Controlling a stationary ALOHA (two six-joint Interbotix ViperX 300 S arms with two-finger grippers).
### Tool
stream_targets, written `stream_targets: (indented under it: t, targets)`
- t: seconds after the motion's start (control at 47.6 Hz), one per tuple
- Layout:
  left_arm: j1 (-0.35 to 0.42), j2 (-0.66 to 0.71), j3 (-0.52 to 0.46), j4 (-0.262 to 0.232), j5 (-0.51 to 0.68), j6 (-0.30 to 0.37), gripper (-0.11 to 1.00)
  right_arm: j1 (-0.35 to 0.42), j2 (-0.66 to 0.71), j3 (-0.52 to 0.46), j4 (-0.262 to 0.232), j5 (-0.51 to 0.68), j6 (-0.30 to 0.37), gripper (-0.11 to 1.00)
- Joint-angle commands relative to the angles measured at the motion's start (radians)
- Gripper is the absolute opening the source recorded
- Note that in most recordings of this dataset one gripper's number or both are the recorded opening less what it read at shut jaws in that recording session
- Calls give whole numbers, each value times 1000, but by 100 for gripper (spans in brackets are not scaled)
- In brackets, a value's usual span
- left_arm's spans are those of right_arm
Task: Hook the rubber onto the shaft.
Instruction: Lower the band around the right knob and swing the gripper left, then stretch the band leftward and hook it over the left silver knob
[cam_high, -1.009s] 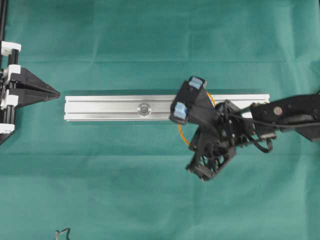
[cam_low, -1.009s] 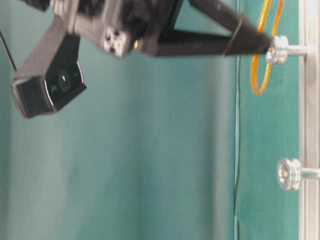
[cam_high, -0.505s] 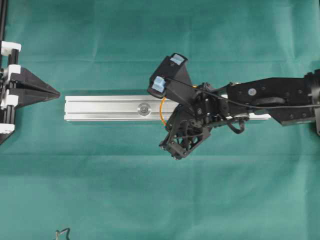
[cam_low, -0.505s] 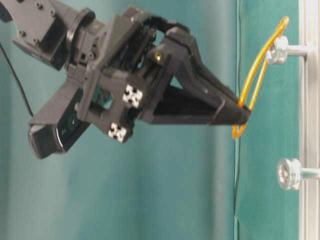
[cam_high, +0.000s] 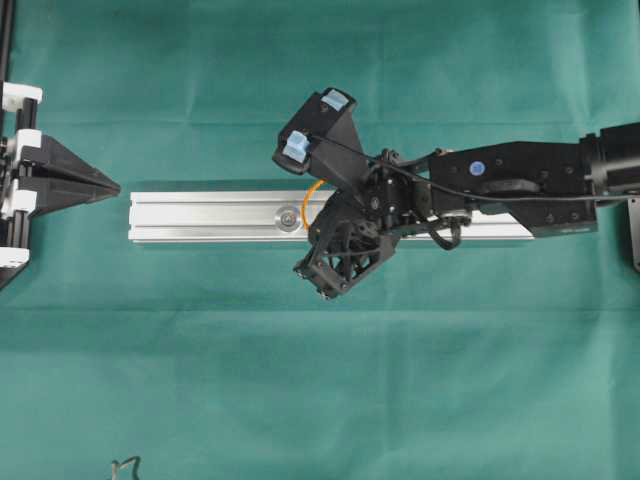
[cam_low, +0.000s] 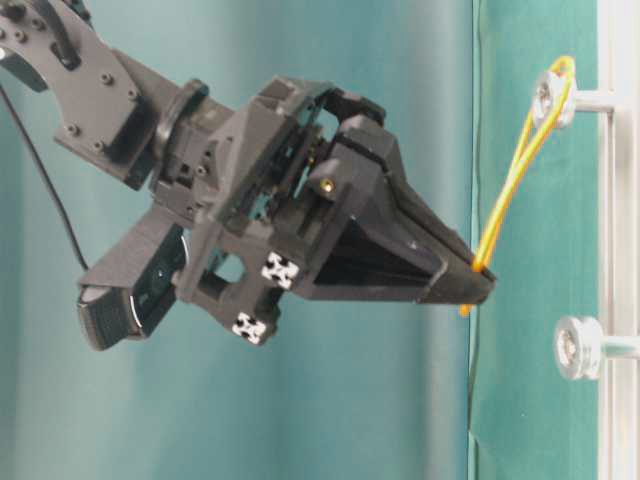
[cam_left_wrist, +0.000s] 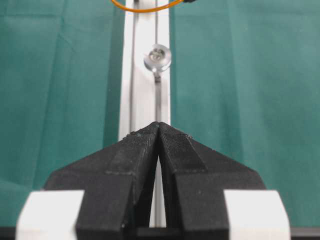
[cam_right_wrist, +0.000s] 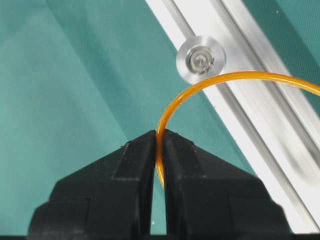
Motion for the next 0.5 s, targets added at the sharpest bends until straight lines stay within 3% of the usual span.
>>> stream_targets:
  t: [0.0,0.484]
  targets:
    - [-3,8,-28,2,-6,-2,0,-12,-9,-32,-3,-25,0,7]
    - [-2,8,-28,2,-6,-2,0,-41,66,-117,-3,-32,0,7]
